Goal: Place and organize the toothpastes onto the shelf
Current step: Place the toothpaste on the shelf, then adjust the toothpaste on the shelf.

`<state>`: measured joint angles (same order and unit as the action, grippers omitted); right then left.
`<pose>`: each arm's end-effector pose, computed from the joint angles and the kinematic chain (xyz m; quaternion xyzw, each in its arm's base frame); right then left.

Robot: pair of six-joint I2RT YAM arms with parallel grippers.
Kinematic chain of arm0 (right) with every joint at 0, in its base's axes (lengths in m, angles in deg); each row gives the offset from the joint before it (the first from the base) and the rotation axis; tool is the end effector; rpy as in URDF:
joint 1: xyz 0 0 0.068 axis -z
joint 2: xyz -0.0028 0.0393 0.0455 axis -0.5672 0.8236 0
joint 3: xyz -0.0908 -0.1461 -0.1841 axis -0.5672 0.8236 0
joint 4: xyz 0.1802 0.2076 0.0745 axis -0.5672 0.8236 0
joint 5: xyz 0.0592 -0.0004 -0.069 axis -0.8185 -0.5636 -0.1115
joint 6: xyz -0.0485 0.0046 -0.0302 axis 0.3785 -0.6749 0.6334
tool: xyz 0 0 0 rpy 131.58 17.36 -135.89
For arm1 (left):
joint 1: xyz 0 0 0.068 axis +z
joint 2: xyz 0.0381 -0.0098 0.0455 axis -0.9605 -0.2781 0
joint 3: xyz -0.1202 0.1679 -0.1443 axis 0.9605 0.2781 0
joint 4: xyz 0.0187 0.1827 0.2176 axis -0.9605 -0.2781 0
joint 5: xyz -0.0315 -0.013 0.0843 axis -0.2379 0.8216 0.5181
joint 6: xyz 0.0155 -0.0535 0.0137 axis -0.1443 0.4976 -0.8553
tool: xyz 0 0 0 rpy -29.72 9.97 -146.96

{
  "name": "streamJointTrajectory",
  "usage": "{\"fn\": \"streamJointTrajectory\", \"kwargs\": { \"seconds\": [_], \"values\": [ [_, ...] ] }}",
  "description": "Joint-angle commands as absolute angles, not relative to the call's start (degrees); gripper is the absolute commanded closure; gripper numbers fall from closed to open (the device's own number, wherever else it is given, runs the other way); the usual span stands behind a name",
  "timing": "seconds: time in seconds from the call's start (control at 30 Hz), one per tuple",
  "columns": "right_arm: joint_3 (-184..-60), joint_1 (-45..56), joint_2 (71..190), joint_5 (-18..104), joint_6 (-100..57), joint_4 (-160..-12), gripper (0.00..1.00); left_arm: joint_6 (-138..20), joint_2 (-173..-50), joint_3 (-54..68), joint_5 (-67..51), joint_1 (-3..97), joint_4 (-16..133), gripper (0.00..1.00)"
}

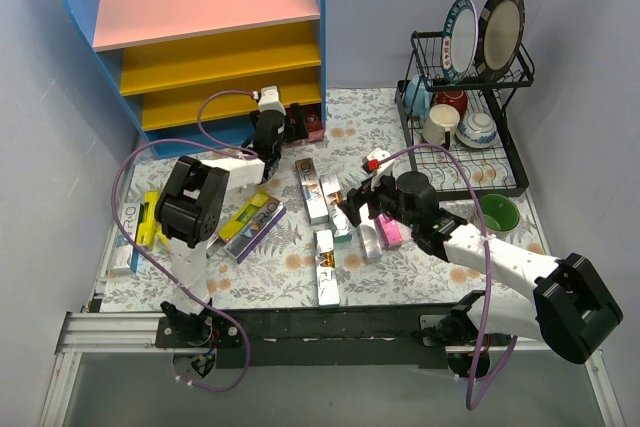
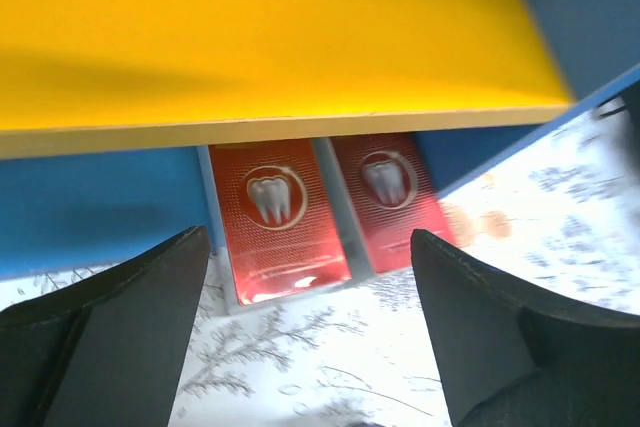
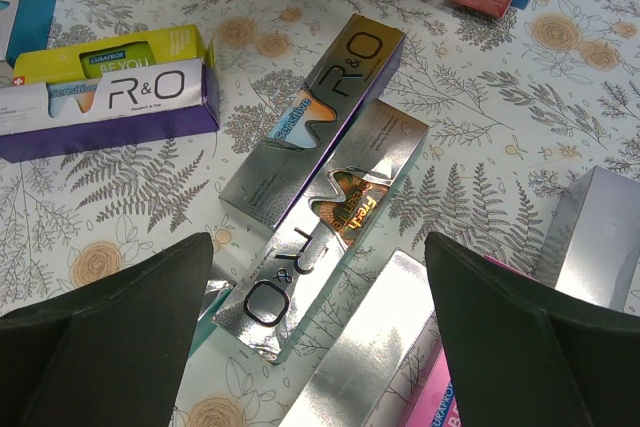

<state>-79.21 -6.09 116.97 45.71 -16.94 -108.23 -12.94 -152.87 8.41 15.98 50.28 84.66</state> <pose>0.2216 0.1946 0.2075 -0.2795 0.7315 0.2584 0.5657 0.4318 -0.1762 0.1446 -0.3120 0.7415 -0.2938 0.5163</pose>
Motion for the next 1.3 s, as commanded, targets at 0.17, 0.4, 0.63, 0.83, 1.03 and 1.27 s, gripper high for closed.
{"fn": "streamJointTrajectory", "kwargs": {
  "seconds": [0.17,0.4,0.63,0.83,1.03,1.27],
  "values": [
    [-78.7,-6.6,115.8,45.5,-16.2,-111.4,0.05,12.5,-145.2,20.1,9.3,56.6,95.6,0.32],
    [-78.5,-6.7,115.6,45.6,-16.2,-111.5,0.05,20.6,-150.1,23.1,1.6,60.5,106.1,0.4],
    [-78.5,-6.7,115.8,45.7,-16.2,-111.6,0.05,21.5,-155.2,20.6,0.1,61.1,110.1,0.42],
    [-78.5,-6.7,116.0,45.8,-16.2,-111.4,0.05,27.1,-158.9,22.3,0.1,61.5,118.1,0.49],
    [-78.4,-6.8,116.1,45.9,-16.2,-111.4,0.05,28.0,-162.0,20.4,-2.5,61.5,120.3,0.51],
    [-78.3,-6.8,116.2,46.0,-16.2,-111.6,0.05,26.5,-164.1,17.0,-3.4,61.5,118.5,0.52]
  ]
}}
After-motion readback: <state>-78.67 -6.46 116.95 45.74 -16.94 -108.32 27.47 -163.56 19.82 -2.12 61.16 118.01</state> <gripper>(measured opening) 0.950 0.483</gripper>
